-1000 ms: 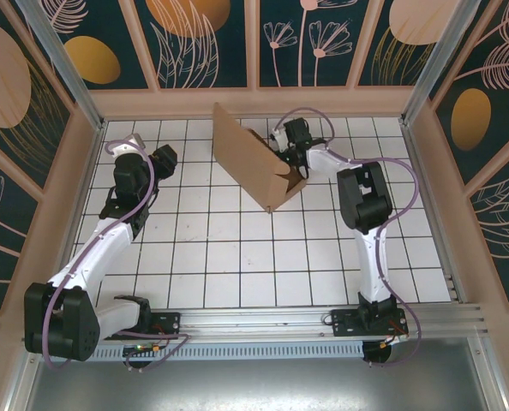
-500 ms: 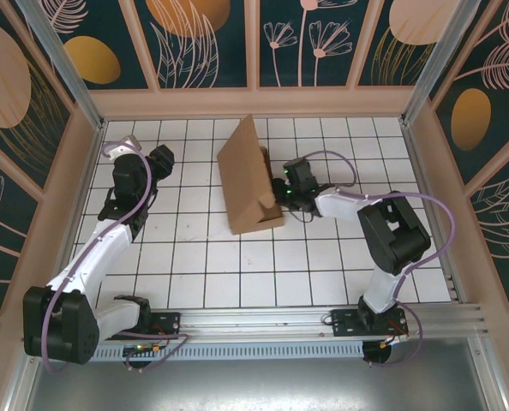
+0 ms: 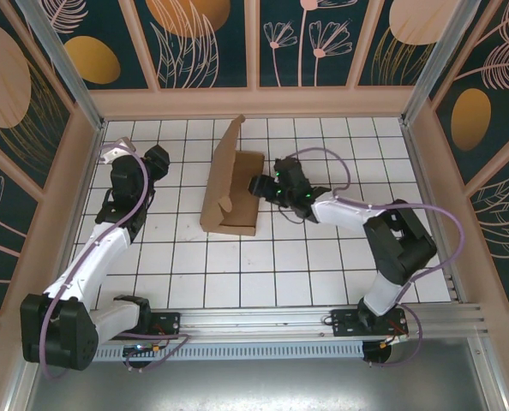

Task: Fold the paper box

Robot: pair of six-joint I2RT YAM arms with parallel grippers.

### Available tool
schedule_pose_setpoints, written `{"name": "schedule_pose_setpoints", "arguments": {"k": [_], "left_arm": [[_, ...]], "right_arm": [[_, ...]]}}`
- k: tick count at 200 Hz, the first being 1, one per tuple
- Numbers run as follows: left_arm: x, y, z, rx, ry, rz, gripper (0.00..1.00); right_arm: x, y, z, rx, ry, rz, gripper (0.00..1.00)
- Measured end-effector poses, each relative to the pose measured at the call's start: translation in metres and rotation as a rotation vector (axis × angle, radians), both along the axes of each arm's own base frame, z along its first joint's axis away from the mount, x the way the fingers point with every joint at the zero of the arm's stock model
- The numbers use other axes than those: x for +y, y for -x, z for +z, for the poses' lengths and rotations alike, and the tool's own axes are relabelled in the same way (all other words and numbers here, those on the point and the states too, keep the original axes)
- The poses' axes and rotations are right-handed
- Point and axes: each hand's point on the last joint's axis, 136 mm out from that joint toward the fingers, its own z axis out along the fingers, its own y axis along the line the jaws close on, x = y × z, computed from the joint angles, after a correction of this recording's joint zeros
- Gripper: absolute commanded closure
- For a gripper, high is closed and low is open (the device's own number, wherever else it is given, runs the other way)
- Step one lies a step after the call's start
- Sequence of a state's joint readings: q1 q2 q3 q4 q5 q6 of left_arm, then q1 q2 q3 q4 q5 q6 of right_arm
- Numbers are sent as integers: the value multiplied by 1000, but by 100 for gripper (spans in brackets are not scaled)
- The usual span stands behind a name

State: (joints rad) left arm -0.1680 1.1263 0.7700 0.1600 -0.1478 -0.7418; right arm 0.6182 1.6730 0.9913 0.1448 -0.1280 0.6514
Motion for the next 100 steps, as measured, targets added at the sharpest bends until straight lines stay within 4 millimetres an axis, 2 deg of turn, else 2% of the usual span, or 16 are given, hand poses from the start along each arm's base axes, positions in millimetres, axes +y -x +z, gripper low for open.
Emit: {"name": "schedule_pose_setpoints", "arguments": {"k": [15,25,46,62,73,100], "left_arm": [[0,0,0,1,0,0,45],[0,0,0,0,0,0,45],[0,0,0,2,0,0,45],[0,0,-1,2,0,-1,45],[0,0,-1,3,-1,-1,44],[-1,-1,-4,12,-1,-6,44]], "right_arm": [[-18,-25,21,-100,80,62,41],[-23,-43,37,-163,132,106,42],[-7,-66,69,-284,199,230,46],[12,-66,79,-340,225,334,46],[19,-60,77,-351,237,393,46],[24,-52,66,-374,289,491,42]]}}
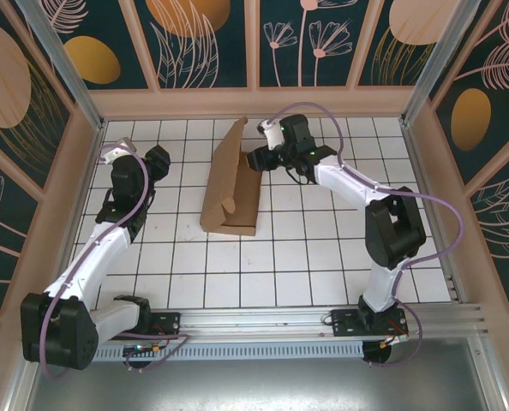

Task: Fold the paper box

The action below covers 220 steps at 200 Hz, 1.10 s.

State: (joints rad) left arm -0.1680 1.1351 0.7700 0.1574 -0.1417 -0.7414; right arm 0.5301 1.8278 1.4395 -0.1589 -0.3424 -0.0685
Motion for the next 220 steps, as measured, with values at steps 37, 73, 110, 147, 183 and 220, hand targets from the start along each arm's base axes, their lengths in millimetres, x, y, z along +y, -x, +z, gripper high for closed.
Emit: {"name": "schedule_pose_setpoints", "arguments": {"k": [37,73,110,147,183,220], "left_arm": [[-2,-1,-4,12,-2,-12,44],[-6,-1,-5,5,5,-31,43],[-10,-3,-6,6,12,-54,43],[-12,-5,-13,23,12,-62,43],[-15,-7,-19,40,15,-78,43],[-15,-7,-19,39,15,-78,44]], "right_arm": [[-3,-19,-13,-159,135,95,30],[-24,-41,-33,-284,209,139,23],[-13,-85,-41,-361,236,180,19],[15,-96,-64,-348,212,273,19],[45,-105,-79,-324,186,333,21],[64,-105,-108,-283,192,356,32]]}}
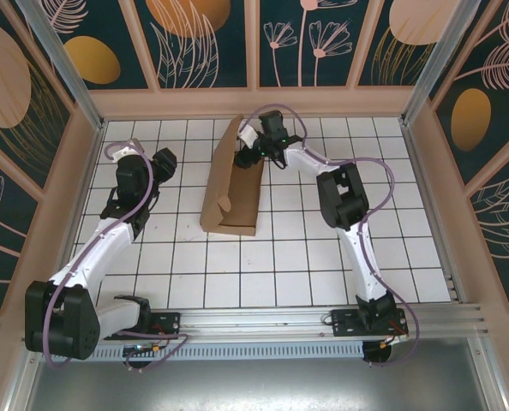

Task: Fold the paper box

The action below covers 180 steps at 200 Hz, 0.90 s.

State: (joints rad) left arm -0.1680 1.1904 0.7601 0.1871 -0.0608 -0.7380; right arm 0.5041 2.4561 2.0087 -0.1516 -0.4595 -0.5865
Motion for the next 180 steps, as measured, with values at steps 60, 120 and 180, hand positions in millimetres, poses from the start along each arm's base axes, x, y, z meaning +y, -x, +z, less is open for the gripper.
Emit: {"name": "schedule_pose_setpoints", "arguments": {"k": [60,120,180], "left_arm": [[0,-2,-4,9,-1,2,44],[3,-2,-4,10,6,11,45],[3,-2,-3,9,24,19,45]], "right_arm": [[-14,-9,-28,32,83,-113,60],[-59,24,-47,91,156,-251,79],[-112,61,-54,212,166,-470,78]]}}
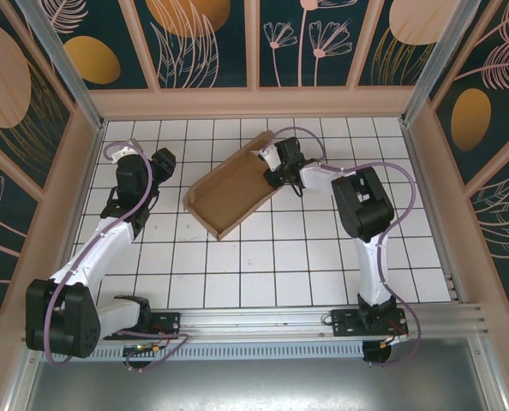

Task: Fold the paper box

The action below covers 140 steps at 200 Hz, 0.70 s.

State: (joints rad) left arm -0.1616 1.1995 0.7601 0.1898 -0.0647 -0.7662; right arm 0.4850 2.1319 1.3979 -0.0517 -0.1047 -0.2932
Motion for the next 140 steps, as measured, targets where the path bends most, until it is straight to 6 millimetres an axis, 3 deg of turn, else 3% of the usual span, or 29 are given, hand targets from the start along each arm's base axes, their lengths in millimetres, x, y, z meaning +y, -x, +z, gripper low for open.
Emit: {"name": "schedule_pose_setpoints", "arguments": {"k": [13,72,101,140], "left_arm": [[0,0,0,-1,3,3,45],[4,2,6,-15,11,24,45],[5,3,4,-12,12,28,44],[5,4,2,-3,12,33,43]], "right_arm": [[-11,9,-2,25,-2,-75,73],[-67,57,-4,89,-18,-436,74],[-73,83,-6,108,-35,-527,67],[-66,94,8,130,-68,-558,45]]}}
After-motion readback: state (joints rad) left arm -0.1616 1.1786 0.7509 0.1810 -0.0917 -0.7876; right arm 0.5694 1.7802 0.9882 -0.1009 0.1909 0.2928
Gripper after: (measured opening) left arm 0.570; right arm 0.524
